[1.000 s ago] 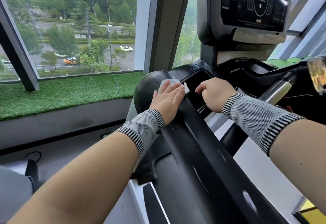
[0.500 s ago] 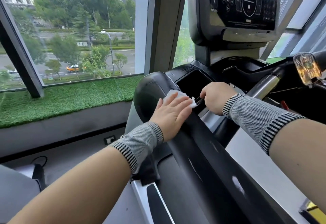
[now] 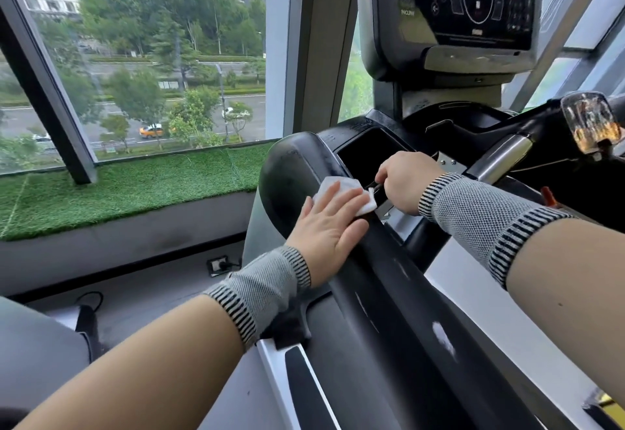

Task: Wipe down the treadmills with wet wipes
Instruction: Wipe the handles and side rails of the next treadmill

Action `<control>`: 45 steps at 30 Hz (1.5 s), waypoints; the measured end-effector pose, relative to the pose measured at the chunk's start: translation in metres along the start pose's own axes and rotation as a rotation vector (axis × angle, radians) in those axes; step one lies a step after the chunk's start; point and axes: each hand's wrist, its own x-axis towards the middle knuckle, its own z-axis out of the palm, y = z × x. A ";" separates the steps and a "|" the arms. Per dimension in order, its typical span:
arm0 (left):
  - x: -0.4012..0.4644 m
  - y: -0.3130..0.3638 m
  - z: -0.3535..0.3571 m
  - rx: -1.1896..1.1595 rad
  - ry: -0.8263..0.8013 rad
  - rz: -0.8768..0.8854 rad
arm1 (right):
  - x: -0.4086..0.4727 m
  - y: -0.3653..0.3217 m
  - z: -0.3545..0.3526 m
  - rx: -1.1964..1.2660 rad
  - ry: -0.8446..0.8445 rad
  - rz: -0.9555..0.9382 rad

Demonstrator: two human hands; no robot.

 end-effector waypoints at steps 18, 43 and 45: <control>0.026 -0.004 0.010 -0.356 0.163 -0.274 | -0.007 -0.015 0.002 0.173 0.055 -0.062; 0.020 -0.027 0.026 -0.865 0.291 -0.489 | -0.009 -0.050 0.012 0.120 0.028 0.046; 0.013 -0.030 0.036 -0.936 0.243 -0.551 | -0.010 -0.050 0.013 0.119 0.039 0.052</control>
